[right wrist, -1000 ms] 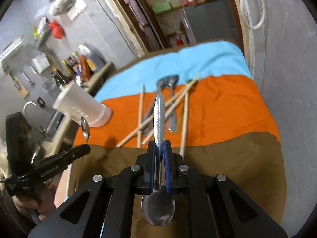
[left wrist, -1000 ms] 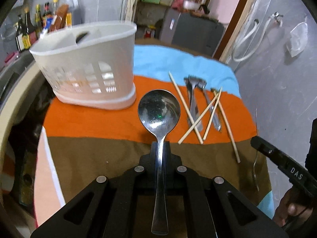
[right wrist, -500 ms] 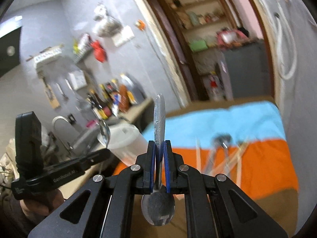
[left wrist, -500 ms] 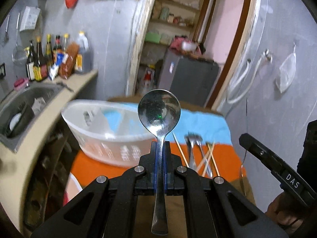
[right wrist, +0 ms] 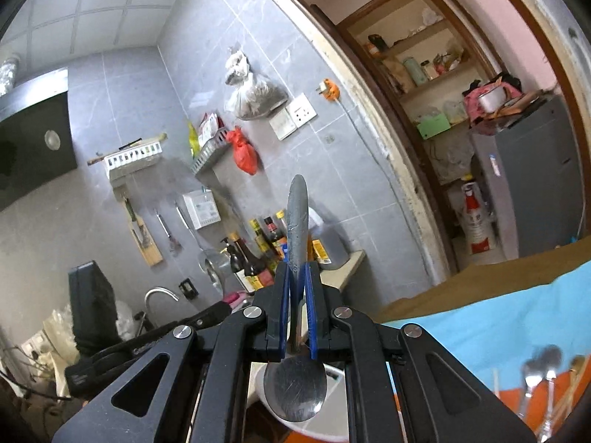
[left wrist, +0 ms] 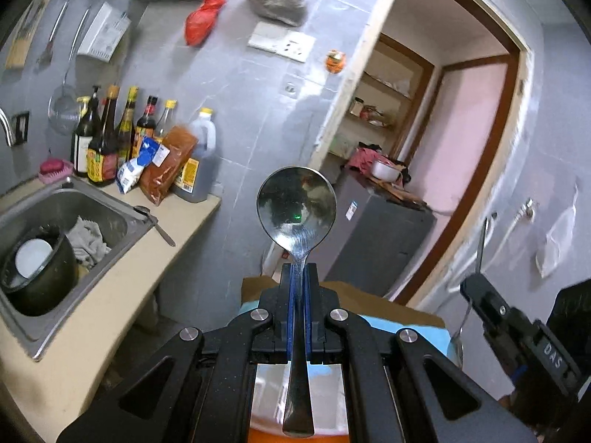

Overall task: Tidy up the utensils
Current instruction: 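Lower the spoon into the white caddy and open the left tool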

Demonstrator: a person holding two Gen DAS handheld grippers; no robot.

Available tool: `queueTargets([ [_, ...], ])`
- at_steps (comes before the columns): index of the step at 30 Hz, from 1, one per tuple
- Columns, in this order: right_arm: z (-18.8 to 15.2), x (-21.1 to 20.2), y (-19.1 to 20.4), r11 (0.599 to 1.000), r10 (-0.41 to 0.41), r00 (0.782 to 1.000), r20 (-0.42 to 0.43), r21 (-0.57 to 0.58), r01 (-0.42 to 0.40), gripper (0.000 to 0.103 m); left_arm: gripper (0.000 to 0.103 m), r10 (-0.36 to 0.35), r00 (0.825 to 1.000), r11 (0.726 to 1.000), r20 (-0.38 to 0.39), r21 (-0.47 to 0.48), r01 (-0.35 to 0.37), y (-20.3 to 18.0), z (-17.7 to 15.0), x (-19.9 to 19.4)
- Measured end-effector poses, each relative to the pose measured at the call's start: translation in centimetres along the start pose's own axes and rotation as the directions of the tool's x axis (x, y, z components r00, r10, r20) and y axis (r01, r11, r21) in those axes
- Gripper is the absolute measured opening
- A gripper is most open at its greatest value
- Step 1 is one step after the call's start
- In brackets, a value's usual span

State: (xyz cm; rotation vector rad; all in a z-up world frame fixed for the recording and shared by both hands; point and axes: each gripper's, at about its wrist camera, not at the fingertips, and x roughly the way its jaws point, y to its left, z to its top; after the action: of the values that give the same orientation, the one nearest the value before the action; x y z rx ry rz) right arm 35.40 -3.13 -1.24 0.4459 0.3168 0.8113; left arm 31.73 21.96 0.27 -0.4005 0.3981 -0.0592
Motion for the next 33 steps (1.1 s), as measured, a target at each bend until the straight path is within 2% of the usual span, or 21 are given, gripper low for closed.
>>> queueTargets([
  [4,-1.0,1.4,-1.1,1.000,0.023,0.999,-0.024,0.014,-0.023,0.007,0.002,-0.018,1.000,0.999,-0.018,-0.048,0.017,2.2,-0.7,1.9],
  [9,-2.6,1.8,-1.9,1.000,0.004,0.998,-0.059,0.003,-0.004,0.007,0.002,-0.026,1.000,0.997,-0.016,-0.069,0.025,2.4,-2.3,2.6],
  [16,-5.2,2.1,-1.3,0.994,-0.047,0.990,-0.135,-0.107,0.032,0.007,0.002,0.029,0.999,1.000,0.037,0.002,-0.029,1.7,-4.0,3.2],
  [20,-6.2,2.2,-1.0,0.986,-0.072,0.986,-0.151,-0.161,0.047,0.007,0.002,0.062,0.996,0.998,0.062,0.022,-0.064,1.7,-4.9,2.9],
  [28,-7.1,2.1,-1.2,0.981,-0.097,0.980,-0.172,-0.182,0.065,0.007,0.002,0.087,0.992,0.992,0.088,0.086,-0.094,1.3,-6.0,2.1],
  [33,-7.8,2.0,-1.5,0.979,-0.117,0.973,-0.197,-0.188,0.080,0.007,0.002,0.078,0.995,0.988,0.064,0.130,-0.086,1.0,-6.8,2.1],
])
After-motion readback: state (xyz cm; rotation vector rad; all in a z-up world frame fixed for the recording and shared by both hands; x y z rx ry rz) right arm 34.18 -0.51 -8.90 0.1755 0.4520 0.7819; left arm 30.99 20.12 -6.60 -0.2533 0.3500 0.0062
